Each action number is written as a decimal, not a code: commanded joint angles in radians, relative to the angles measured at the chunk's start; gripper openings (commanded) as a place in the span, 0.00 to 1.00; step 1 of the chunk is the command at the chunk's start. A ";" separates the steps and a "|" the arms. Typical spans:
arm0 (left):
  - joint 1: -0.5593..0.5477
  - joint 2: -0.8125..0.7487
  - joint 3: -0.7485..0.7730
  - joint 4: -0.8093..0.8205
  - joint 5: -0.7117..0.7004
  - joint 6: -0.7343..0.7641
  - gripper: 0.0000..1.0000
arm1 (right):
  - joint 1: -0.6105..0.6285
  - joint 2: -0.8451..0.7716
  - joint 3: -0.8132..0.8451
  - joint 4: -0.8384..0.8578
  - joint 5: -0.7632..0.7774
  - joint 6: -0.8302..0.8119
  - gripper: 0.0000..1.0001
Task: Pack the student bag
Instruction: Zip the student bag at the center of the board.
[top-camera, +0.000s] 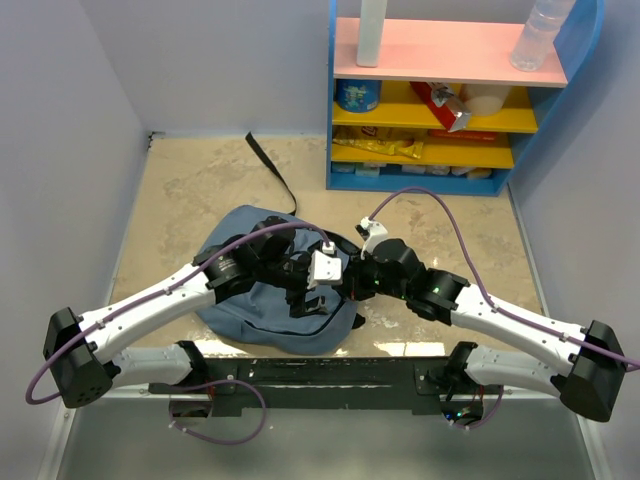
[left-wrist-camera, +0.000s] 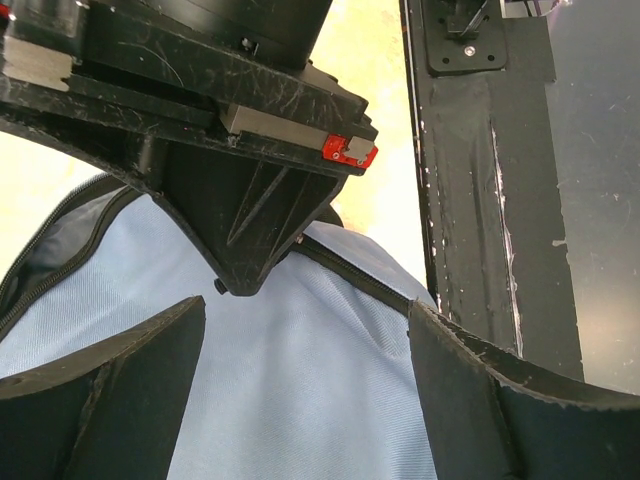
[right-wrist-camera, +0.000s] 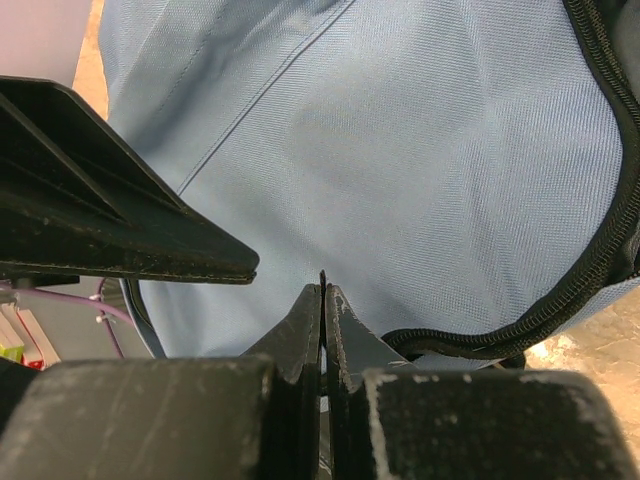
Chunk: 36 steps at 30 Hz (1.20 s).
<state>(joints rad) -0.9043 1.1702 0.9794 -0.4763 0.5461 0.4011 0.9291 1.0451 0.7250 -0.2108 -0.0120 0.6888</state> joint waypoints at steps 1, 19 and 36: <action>0.002 -0.009 -0.007 0.035 0.006 -0.022 0.86 | 0.004 -0.025 0.036 0.054 0.014 0.003 0.00; 0.005 -0.021 -0.038 0.044 0.003 0.002 0.84 | 0.005 -0.046 0.028 0.048 0.017 0.005 0.00; 0.002 -0.038 -0.076 0.054 0.063 -0.071 0.75 | 0.005 -0.071 0.042 -0.016 0.069 -0.014 0.00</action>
<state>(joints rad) -0.9035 1.1633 0.9226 -0.4545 0.5552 0.3798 0.9295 1.0134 0.7250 -0.2352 0.0120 0.6880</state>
